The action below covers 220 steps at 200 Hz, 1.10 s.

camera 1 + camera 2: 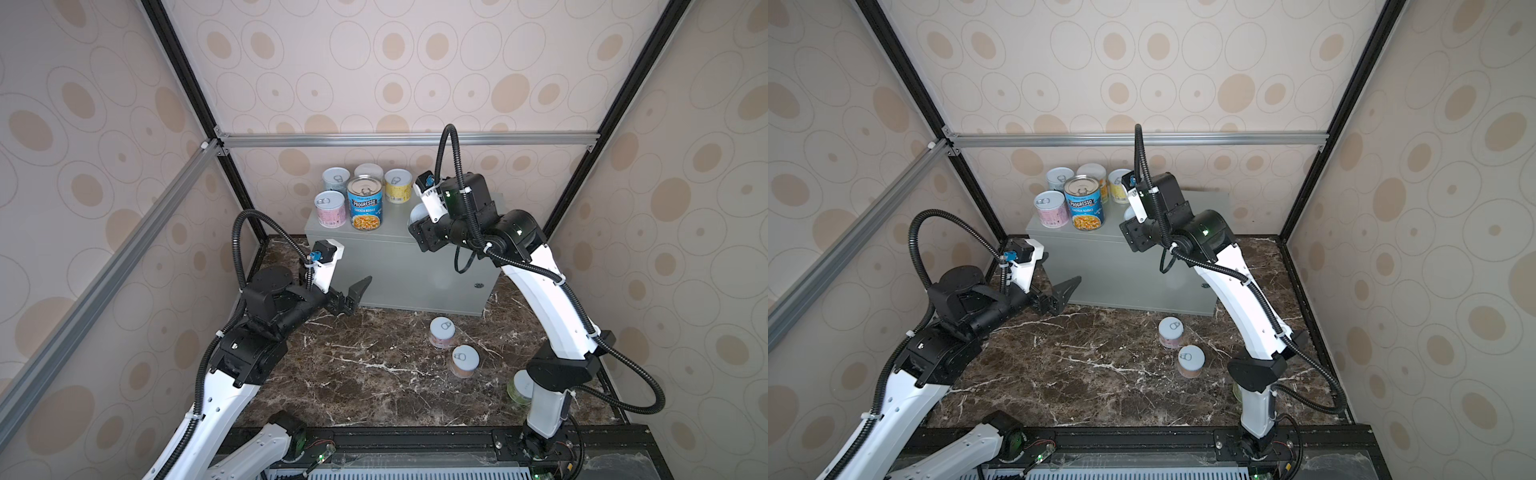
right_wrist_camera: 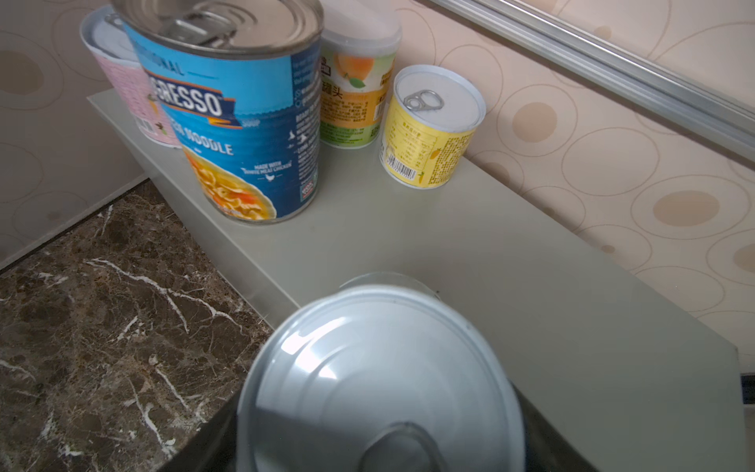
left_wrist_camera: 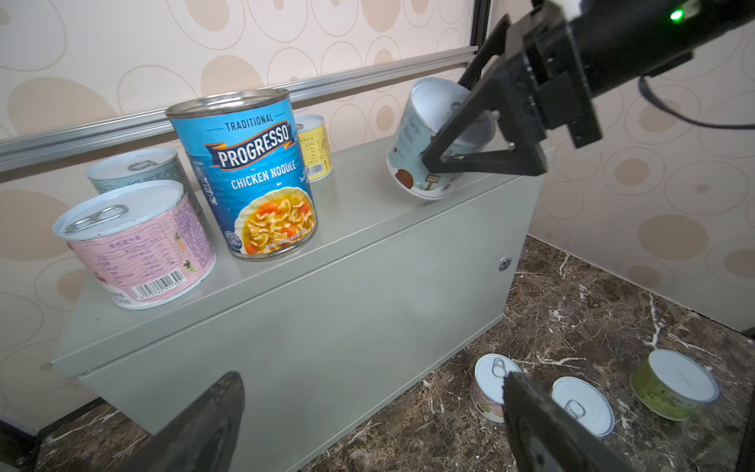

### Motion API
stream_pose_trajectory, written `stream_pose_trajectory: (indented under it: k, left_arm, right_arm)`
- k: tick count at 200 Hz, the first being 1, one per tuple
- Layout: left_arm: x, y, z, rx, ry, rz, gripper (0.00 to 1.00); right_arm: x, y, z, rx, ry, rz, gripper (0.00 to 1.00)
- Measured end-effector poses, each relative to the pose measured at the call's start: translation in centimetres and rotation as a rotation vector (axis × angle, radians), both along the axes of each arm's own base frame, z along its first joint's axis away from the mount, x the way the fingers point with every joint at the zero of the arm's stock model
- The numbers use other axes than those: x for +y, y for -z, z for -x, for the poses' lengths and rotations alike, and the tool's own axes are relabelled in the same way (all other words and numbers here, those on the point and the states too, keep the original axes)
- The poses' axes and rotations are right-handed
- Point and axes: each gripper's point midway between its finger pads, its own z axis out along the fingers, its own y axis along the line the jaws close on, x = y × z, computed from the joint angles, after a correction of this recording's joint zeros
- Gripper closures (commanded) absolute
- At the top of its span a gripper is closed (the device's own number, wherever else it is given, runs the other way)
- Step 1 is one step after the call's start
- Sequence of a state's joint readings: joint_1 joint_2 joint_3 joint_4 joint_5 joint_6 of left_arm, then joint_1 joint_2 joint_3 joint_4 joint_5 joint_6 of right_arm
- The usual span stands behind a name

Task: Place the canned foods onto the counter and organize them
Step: 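Lift the white-lidded can with the right gripper up onto the cabinet top, then lower the white-lidded can beside the yellow-labelled can and open the right gripper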

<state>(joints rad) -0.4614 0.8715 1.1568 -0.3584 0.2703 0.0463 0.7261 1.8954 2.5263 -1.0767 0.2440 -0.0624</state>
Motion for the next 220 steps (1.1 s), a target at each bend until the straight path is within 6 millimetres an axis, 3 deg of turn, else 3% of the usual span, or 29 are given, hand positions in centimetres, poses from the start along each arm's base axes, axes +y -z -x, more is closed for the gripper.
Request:
stream_pose_trajectory:
  k: [38,125,164,220]
  left_arm:
    - [-0.4,0.1,-0.1,0.002,0.020,-0.001,0.02]
    - [-0.4,-0.4,-0.1,-0.023,0.021,0.001,0.02]
    - [-0.4,-0.5,-0.1,-0.028,0.021,-0.002,0.02]
    - [-0.3,-0.6,-0.1,-0.037,0.019,-0.002,0.02]
  right_arm:
    - [0.8,1.5,-1.5,0.025,-0.011,0.001,0.38]
    - [3.2,1.2,-3.9,-0.009,-0.046,-0.074,0.27]
    - [3.6,1.2,-4.6,-0.015,-0.046,-0.097,0.20]
    - [3.9,1.9,-5.0,0.001,-0.047,-0.102,0.18]
